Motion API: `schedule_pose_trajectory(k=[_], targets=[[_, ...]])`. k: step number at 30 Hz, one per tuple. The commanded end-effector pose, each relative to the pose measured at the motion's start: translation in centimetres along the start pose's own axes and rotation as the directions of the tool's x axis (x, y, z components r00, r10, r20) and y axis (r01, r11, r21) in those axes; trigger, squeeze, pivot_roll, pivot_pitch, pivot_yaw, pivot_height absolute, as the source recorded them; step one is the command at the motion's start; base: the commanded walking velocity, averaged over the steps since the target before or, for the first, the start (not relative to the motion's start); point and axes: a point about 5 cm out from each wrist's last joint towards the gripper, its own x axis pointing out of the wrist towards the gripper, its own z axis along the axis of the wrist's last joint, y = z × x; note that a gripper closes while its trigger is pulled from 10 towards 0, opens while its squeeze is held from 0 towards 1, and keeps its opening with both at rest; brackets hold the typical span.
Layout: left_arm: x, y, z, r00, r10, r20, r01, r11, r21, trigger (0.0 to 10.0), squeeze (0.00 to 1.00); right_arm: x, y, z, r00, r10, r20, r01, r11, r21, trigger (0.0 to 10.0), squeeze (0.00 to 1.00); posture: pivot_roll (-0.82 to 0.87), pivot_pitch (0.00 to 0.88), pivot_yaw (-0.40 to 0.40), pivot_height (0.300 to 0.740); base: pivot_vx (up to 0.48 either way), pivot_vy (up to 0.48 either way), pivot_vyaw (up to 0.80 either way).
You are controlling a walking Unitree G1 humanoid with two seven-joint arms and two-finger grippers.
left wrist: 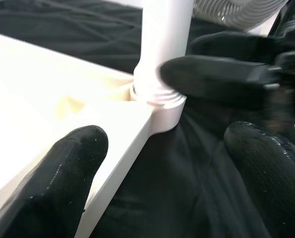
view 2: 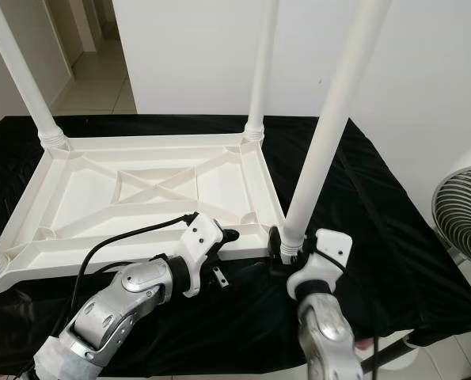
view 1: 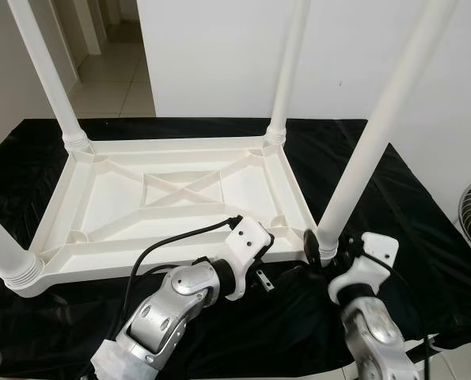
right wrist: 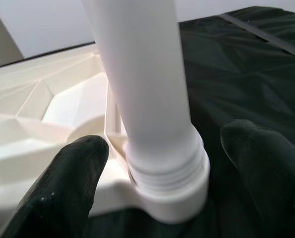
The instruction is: Building children table
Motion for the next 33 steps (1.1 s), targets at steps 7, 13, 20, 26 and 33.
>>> schedule_pose_trajectory(k=[7,13,20,26,33], targets=[[0.3,1.6,-0.8,0.991,0.114,-0.07,-0.112,0.993,0.025,10.0,0.0,-1.8,0.4,-0.1,0.985,0.171,-0.008,-0.17,0.985,0.035,10.0,0.0,-0.09,0.029,-0.006,0.74,0.0,0.0,0.0],[0.4,3.1,-1.3,0.971,0.207,-0.115,-0.21,0.978,-0.008,10.0,0.0,-2.9,0.8,-0.6,0.923,0.377,-0.072,-0.376,0.926,0.027,10.0,0.0,-0.1,0.023,0.013,0.74,0.0,0.0,0.0],[-0.2,5.2,-2.3,0.925,0.328,-0.191,-0.337,0.941,-0.015,10.0,0.0,-2.6,-0.5,-0.1,0.909,0.41,-0.075,-0.412,0.911,-0.015,10.0,0.0,-0.1,0.028,0.014,0.74,0.0,0.0,0.0],[-0.9,5.8,-3.1,0.902,0.358,-0.242,-0.371,0.928,-0.012,10.0,0.0,-2.8,-0.9,0.0,0.892,0.442,-0.091,-0.447,0.894,-0.037,10.0,0.0,-0.09,0.039,0.012,0.74,0.0,0.0,0.0],[-1.4,6.4,-4.1,0.868,0.395,-0.302,-0.422,0.906,-0.028,10.0,0.0,-2.5,-1.1,0.3,0.89,0.448,-0.084,-0.453,0.89,-0.052,10.0,0.0,-0.09,0.045,0.014,0.74,0.0,0.0,0.0]])
